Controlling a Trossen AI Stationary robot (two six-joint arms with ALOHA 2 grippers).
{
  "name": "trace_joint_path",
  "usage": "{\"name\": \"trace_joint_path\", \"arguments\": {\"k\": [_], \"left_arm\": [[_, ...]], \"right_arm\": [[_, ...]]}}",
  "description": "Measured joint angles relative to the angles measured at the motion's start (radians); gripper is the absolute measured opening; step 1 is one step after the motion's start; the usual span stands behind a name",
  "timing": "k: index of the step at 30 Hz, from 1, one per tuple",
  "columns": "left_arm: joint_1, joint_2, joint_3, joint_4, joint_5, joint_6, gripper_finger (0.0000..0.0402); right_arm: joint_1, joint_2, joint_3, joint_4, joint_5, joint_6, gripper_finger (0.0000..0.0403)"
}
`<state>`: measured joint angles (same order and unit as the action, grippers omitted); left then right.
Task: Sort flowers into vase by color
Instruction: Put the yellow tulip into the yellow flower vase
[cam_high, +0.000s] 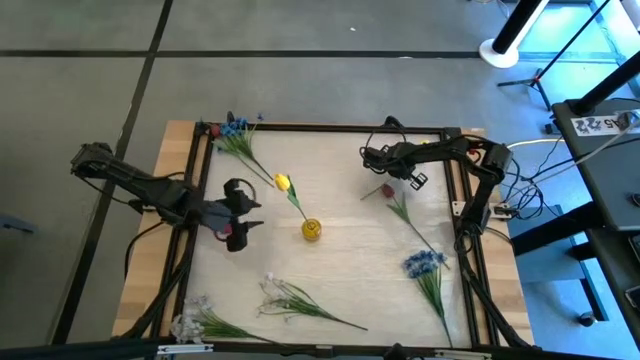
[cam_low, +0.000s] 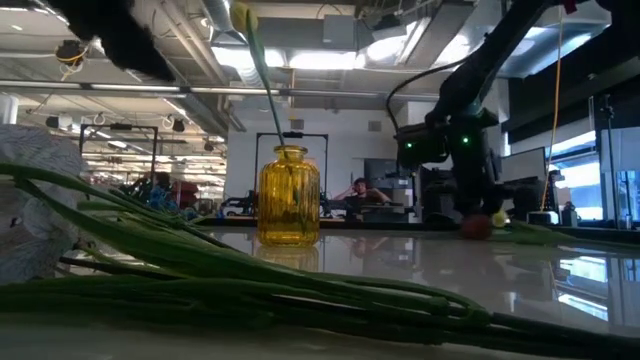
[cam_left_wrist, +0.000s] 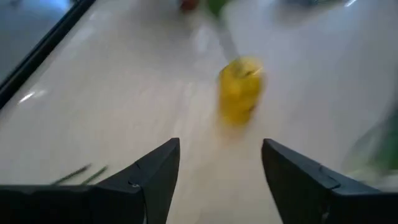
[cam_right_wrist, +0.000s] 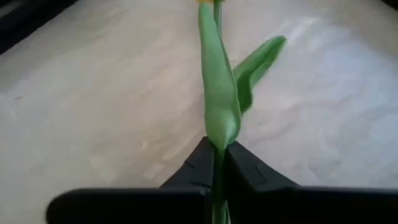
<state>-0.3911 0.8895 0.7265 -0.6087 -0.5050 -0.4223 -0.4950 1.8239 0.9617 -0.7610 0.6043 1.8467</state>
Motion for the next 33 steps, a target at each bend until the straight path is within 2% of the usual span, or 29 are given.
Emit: {"name": "trace_joint_path", "arguments": {"k": [3, 9, 14, 16, 19, 21, 23, 27, 33], "left_arm": [[-0.057, -0.054, 0.000, 0.035, 0.000, -0.001, 0.0208], [-0.174, -0.094, 0.001, 0.092, -0.002, 0.010, 0.0200], [-0.276, -0.088, -0.016, 0.166, -0.009, -0.026, 0.0200], [-0.313, -0.086, -0.043, 0.217, -0.008, -0.019, 0.0199], [-0.354, -0.086, -0.079, 0.297, -0.010, -0.012, 0.0199], [-0.362, -0.085, -0.103, 0.335, -0.015, -0.003, 0.0199], [-0.365, -0.083, -0.125, 0.387, -0.018, 0.029, 0.0199], [-0.366, -0.084, -0.146, 0.500, -0.004, 0.107, 0.0199], [-0.369, -0.084, -0.147, 0.543, -0.003, 0.138, 0.0199]], "right_arm": [[0.027, -0.026, 0.035, 0.011, 0.097, -0.081, 0.0027], [0.170, -0.155, 0.127, 0.083, 0.411, -0.299, 0.0010], [0.440, -0.233, 0.143, 0.443, 0.610, -0.692, 0.0015], [0.548, -0.236, 0.142, 0.622, 0.663, -0.908, 0.0009], [0.672, -0.235, 0.142, 0.900, 0.686, -1.247, 0.0007], [0.723, -0.233, 0.142, 1.084, 0.655, -1.428, 0.0009], [0.751, -0.223, 0.142, 1.280, 0.555, -1.619, 0.0011], [0.764, -0.166, 0.143, 1.614, 0.186, -1.949, 0.0007], [0.754, -0.036, 0.132, 1.925, -0.080, -2.142, 0.0010]]}}
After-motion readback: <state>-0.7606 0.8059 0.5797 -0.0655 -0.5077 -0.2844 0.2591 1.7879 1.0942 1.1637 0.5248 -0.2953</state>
